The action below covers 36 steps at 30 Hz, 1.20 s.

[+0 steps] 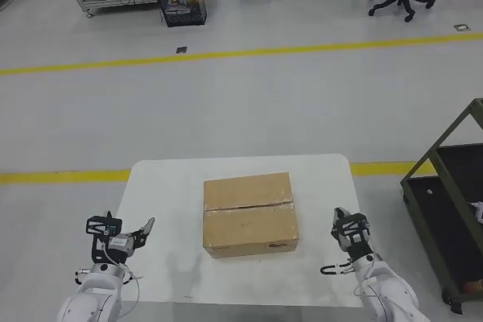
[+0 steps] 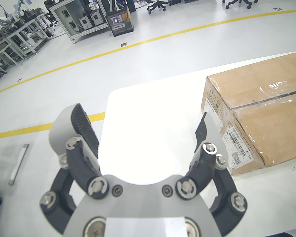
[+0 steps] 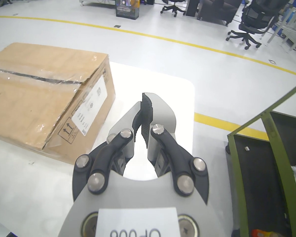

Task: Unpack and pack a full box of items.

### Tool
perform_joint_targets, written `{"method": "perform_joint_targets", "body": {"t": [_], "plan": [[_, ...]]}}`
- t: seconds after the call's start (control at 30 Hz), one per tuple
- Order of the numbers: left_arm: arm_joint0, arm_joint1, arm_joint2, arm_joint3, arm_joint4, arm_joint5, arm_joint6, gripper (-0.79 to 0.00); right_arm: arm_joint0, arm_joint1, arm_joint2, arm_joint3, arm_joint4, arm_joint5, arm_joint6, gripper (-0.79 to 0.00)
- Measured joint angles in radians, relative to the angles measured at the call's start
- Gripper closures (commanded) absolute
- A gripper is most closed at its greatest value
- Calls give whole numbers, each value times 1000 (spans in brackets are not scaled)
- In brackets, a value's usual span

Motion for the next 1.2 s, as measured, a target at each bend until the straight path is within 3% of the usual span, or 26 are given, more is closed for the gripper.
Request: {"method": "perform_joint_targets", "body": {"t": [0.43, 0.8, 1.03, 1.2], "plan": [[0, 0, 0, 0, 0, 0, 0, -785, 259, -67, -252, 366, 106, -26, -67, 0], [0, 0, 0, 0, 0, 0, 0, -785, 306, -89, -350, 394, 79, -141, -101, 0], [0, 0, 0, 0, 0, 0, 0, -785, 338, -107, -395, 412, 69, -104, -90, 0], [0, 0, 0, 0, 0, 0, 0, -785, 298, -100, -347, 382, 76, -33, -104, 0]]}}
